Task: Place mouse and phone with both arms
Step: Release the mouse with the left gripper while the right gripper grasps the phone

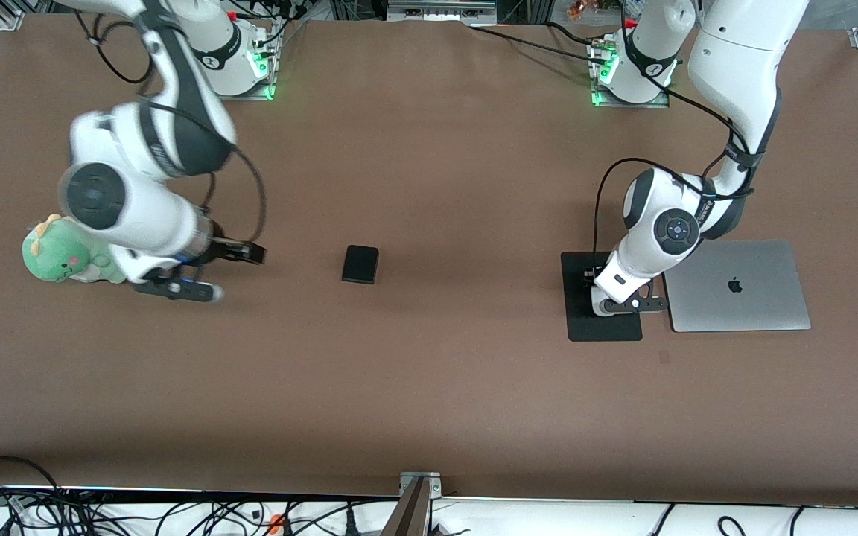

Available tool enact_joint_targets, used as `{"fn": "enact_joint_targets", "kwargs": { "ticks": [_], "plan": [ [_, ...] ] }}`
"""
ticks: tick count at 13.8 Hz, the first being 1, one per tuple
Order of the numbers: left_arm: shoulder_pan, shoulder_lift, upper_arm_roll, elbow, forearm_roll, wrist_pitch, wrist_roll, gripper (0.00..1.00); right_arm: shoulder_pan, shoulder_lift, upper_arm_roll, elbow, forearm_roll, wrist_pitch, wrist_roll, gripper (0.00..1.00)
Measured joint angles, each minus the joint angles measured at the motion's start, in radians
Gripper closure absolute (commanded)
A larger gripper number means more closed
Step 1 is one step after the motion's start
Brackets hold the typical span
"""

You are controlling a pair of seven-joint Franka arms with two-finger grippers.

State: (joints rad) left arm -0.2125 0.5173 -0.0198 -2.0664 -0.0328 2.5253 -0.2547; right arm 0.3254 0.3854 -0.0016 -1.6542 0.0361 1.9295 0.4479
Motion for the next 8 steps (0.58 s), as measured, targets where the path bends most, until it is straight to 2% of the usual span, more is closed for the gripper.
{"fn": "enact_joint_targets", "kwargs": {
  "ticks": [1, 5, 8],
  "plan": [
    [0.000, 0.000, -0.002, -0.005, 0.000, 0.002, 0.006, 0.00, 0.031, 0.035, 0.000, -0.001, 0.000, 0.054, 0.024, 0.00],
    [0.041, -0.004, -0.009, 0.002, 0.000, 0.006, 0.012, 0.00, 0.133, 0.156, 0.001, -0.002, 0.000, 0.233, 0.108, 0.00],
    [0.061, -0.083, -0.013, 0.023, 0.000, -0.056, 0.018, 0.00, 0.188, 0.205, 0.000, -0.002, 0.000, 0.293, 0.149, 0.00]
  ]
}}
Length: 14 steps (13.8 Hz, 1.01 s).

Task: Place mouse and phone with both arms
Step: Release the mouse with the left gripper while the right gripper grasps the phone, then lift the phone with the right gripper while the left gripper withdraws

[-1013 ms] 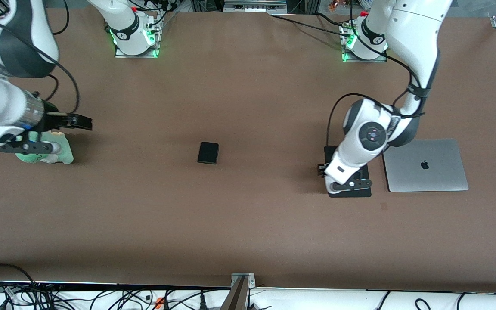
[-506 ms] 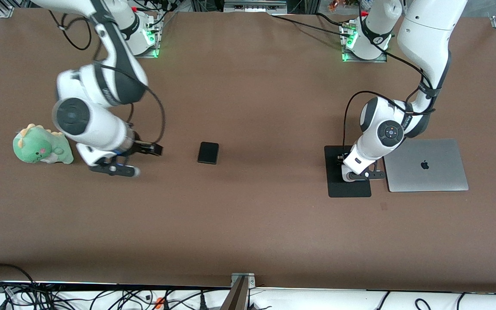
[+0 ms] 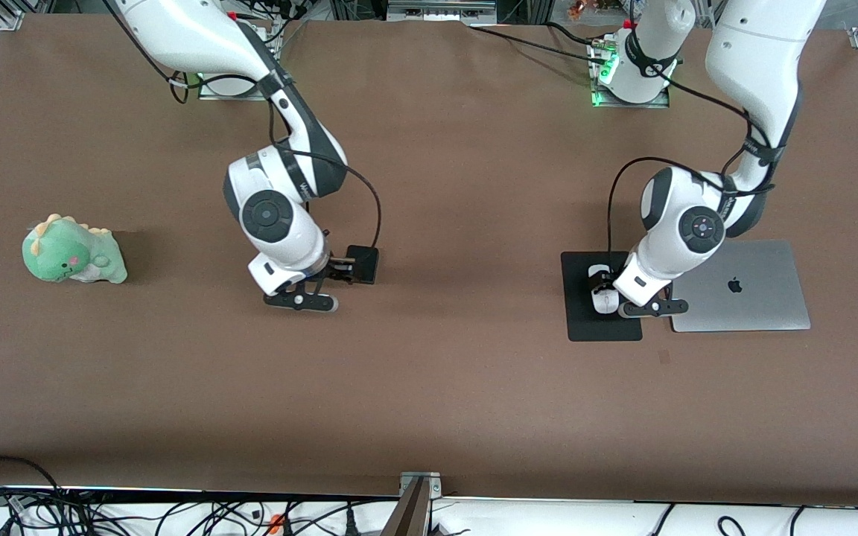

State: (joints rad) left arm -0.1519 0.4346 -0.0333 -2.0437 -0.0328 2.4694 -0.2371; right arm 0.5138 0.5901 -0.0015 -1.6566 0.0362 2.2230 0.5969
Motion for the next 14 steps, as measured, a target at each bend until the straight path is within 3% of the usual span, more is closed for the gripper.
{"fn": "enact_joint_targets", "kwargs": {
  "ticks": [6, 10, 14],
  "plan": [
    [0.027, -0.295, 0.001, 0.050, 0.000, -0.342, 0.000, 0.00, 0.062, 0.080, -0.004, -0.070, -0.002, 0.222, 0.031, 0.00],
    [0.046, -0.477, 0.001, 0.072, 0.000, -0.533, 0.013, 0.00, 0.071, 0.102, -0.005, -0.084, -0.003, 0.250, 0.031, 0.00],
    [0.049, -0.546, 0.000, 0.250, 0.017, -0.778, 0.023, 0.00, 0.075, 0.102, -0.008, -0.121, -0.004, 0.251, 0.031, 0.00]
  ]
}}
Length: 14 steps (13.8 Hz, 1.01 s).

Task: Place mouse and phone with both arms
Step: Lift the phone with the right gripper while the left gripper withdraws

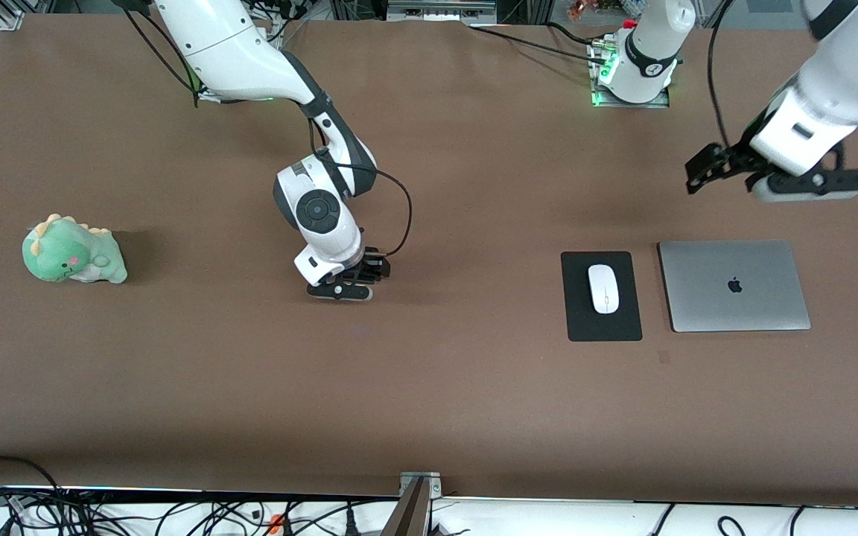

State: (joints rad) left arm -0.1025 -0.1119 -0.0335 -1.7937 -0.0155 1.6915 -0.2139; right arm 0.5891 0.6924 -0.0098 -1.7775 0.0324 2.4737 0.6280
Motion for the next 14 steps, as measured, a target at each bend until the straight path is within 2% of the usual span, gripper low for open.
{"fn": "enact_joint_targets", "kwargs": {
  "ticks": [2, 6, 8, 9, 10, 13, 14],
  "plan": [
    [0.000, 0.002, -0.005, 0.030, 0.012, -0.020, 0.001, 0.00, 0.004, -0.002, -0.001, -0.014, -0.003, 0.008, 0.001, 0.00],
    [0.000, 0.013, -0.024, 0.030, 0.057, -0.021, 0.007, 0.00, 0.029, -0.009, -0.005, -0.029, -0.003, 0.008, 0.040, 0.01],
    [0.000, 0.016, -0.028, 0.034, 0.071, -0.021, 0.014, 0.00, 0.033, -0.011, -0.006, -0.033, -0.003, 0.008, 0.042, 0.39],
    [0.000, 0.018, -0.028, 0.044, 0.072, -0.021, 0.016, 0.00, 0.033, -0.013, -0.006, -0.033, -0.003, 0.008, 0.042, 0.47],
    [0.000, 0.021, -0.028, 0.061, 0.072, -0.021, 0.020, 0.00, 0.035, -0.020, -0.007, -0.036, -0.003, 0.006, 0.042, 0.50],
    [0.000, 0.034, -0.027, 0.100, 0.073, -0.026, 0.023, 0.00, 0.037, -0.033, -0.008, -0.052, -0.003, 0.003, 0.043, 0.69],
    [0.000, 0.042, -0.027, 0.105, 0.073, -0.026, 0.023, 0.00, 0.037, -0.033, -0.009, -0.052, -0.003, 0.003, 0.043, 0.72]
  ]
}}
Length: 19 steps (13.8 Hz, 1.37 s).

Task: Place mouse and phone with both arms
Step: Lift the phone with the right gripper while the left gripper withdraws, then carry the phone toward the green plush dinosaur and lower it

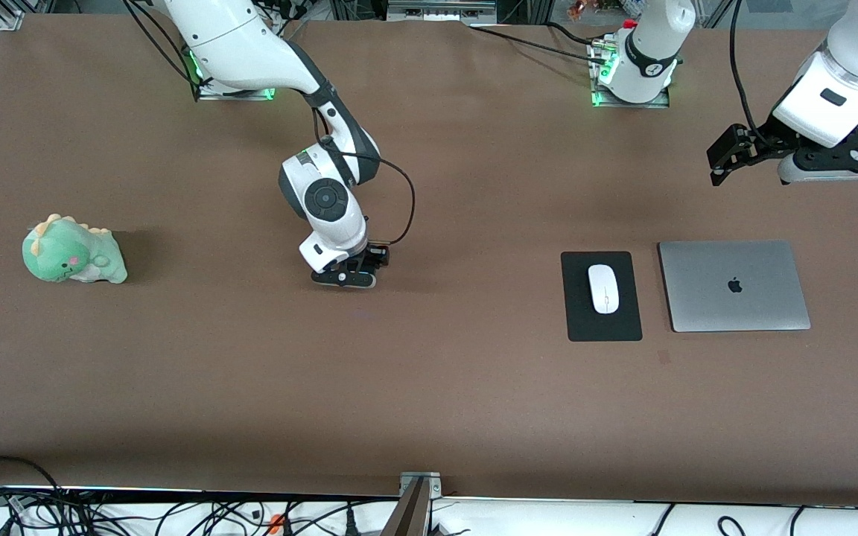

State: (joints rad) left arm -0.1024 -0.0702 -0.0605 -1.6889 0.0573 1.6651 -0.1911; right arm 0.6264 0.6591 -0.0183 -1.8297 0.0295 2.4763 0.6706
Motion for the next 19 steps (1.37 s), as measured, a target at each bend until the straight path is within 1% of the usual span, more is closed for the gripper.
{"fn": "enact_joint_targets", "kwargs": {
  "ticks": [2, 3, 4, 5, 7, 8, 9, 11, 13, 15, 17, 19],
  "plan": [
    [0.000, 0.017, 0.000, 0.010, 0.000, 0.000, 0.000, 0.00, 0.001, 0.000, -0.004, 0.002, 0.000, -0.009, -0.007, 0.73],
    [0.000, 0.024, 0.000, 0.016, 0.000, 0.000, 0.000, 0.00, 0.002, 0.000, -0.016, 0.012, 0.000, -0.042, -0.026, 0.73],
    [0.000, 0.029, 0.000, 0.022, 0.000, 0.000, 0.000, 0.00, 0.002, -0.001, -0.033, 0.031, 0.000, -0.096, -0.057, 0.76],
    [0.000, 0.031, 0.000, 0.026, 0.000, 0.000, 0.000, 0.00, 0.002, -0.002, -0.056, 0.059, 0.000, -0.162, -0.100, 0.77],
    [0.000, 0.034, -0.001, 0.030, 0.000, 0.000, 0.000, 0.00, -0.004, -0.015, -0.116, 0.131, 0.000, -0.317, -0.218, 0.78],
    [-0.001, 0.036, -0.002, 0.032, 0.000, 0.000, 0.000, 0.00, -0.015, -0.027, -0.146, 0.154, 0.001, -0.371, -0.290, 0.80],
    [-0.001, 0.037, -0.003, 0.033, 0.000, 0.000, 0.000, 0.00, -0.036, -0.042, -0.167, 0.163, 0.001, -0.400, -0.359, 0.80],
    [-0.001, 0.038, -0.004, 0.033, 0.000, 0.000, 0.000, 0.00, -0.100, -0.069, -0.182, 0.160, 0.001, -0.428, -0.472, 0.81],
    [-0.001, 0.038, -0.004, 0.033, 0.000, 0.000, 0.000, 0.00, -0.172, -0.097, -0.184, 0.132, 0.001, -0.429, -0.551, 0.82],
    [-0.001, 0.038, -0.004, 0.033, 0.000, 0.000, 0.000, 0.00, -0.243, -0.140, -0.187, 0.066, 0.001, -0.396, -0.626, 0.82],
    [-0.001, 0.038, -0.005, 0.033, 0.000, 0.000, 0.000, 0.00, -0.305, -0.196, -0.189, -0.043, 0.001, -0.312, -0.685, 0.83],
    [-0.001, 0.038, -0.005, 0.033, 0.000, 0.000, 0.000, 0.00, -0.338, -0.246, -0.203, -0.171, 0.001, -0.189, -0.712, 0.84]
  ]
}}
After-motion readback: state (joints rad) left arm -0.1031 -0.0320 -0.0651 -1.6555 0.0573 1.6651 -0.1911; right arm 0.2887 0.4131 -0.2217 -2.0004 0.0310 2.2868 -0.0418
